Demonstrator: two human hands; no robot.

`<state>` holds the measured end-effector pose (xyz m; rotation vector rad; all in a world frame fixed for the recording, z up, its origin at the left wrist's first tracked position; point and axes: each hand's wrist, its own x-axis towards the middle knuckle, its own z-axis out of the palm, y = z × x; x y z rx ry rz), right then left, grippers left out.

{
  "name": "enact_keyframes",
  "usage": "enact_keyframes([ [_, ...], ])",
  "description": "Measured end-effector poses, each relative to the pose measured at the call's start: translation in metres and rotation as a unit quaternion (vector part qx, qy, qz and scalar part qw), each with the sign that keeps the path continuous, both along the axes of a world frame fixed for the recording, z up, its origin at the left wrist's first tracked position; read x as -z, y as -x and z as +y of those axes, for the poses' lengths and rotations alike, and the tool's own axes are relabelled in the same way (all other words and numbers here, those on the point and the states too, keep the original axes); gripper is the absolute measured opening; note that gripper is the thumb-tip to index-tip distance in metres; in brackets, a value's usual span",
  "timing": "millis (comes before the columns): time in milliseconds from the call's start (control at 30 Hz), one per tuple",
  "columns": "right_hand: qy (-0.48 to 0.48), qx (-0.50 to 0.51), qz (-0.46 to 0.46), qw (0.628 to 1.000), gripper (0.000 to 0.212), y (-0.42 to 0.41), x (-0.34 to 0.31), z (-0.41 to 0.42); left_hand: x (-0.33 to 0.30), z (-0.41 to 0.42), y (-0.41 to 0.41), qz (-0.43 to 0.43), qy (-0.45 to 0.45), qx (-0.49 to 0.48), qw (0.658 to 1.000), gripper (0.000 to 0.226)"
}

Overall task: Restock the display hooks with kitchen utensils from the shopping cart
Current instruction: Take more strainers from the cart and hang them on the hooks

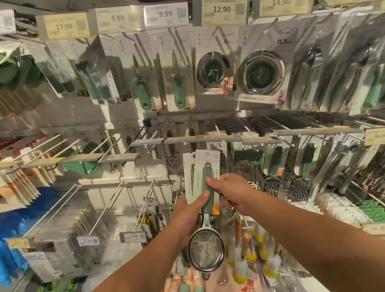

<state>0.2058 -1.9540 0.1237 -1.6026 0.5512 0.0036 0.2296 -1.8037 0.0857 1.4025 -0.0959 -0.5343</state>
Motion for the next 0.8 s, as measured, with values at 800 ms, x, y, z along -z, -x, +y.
enact_keyframes([
  [800,0.04,0.088,-0.05,0.994,0.035,0.017,-0.005,-0.011,0.001,-0.007,0.008,0.007,-0.027,-0.072,0.997,0.039],
])
